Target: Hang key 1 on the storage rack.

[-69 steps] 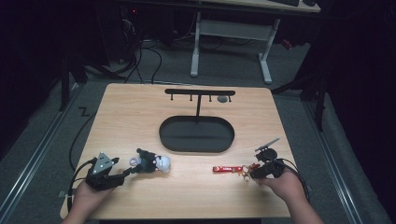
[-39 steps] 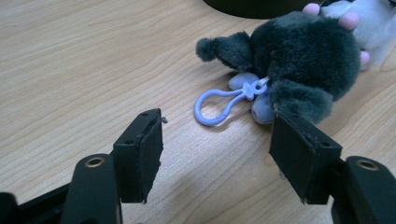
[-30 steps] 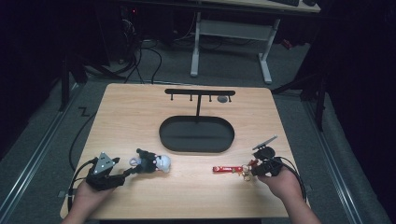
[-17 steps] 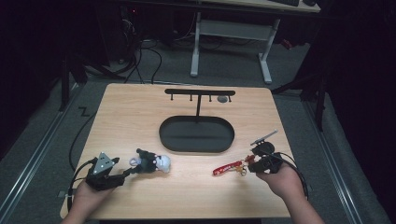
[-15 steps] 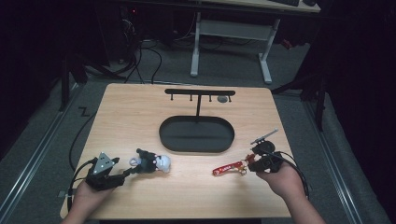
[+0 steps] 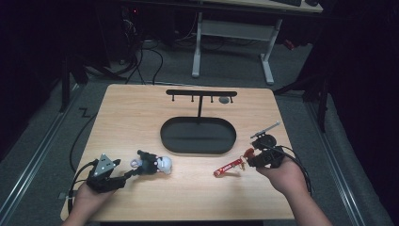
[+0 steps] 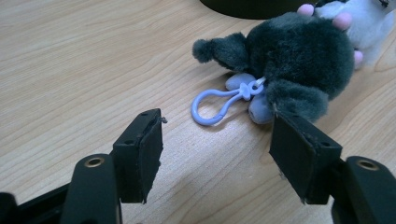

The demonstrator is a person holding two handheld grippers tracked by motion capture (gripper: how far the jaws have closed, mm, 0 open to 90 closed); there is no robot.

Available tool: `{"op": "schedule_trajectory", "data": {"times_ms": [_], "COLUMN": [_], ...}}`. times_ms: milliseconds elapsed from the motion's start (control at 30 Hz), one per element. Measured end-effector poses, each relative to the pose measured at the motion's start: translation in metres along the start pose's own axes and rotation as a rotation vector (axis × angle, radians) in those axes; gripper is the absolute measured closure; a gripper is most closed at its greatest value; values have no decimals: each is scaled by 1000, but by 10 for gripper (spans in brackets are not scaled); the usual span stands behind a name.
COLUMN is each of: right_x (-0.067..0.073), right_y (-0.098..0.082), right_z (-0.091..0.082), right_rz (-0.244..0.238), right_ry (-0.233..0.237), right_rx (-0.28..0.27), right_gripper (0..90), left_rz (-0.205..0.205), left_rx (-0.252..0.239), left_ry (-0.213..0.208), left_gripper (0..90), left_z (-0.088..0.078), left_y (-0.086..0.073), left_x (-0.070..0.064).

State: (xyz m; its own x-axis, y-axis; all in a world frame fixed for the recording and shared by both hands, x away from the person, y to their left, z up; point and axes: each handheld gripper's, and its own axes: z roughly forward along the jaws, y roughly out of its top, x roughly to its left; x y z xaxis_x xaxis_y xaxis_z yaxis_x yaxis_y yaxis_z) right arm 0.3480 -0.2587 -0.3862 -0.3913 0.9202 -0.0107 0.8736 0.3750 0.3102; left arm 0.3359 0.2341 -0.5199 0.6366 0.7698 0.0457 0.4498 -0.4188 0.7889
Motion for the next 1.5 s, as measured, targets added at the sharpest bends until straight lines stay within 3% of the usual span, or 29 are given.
{"op": "schedule_trajectory", "data": {"times_ms": [633,1500], "right_x": [6,-4], "right_y": [35,87], "right_z": [-34,-52], "right_rz": [-42,-10], "right_ry": [-24,-30], "right_rx": [-76,-115], "right_gripper": [683,689], "left_rz": [-10,6], "left_rx": [-4,-9], "left_ry": [-9,-12], "left_gripper": [343,338], "left_z": [0,-1], "left_y": [-2,-2], "left_x": [0,2]}}
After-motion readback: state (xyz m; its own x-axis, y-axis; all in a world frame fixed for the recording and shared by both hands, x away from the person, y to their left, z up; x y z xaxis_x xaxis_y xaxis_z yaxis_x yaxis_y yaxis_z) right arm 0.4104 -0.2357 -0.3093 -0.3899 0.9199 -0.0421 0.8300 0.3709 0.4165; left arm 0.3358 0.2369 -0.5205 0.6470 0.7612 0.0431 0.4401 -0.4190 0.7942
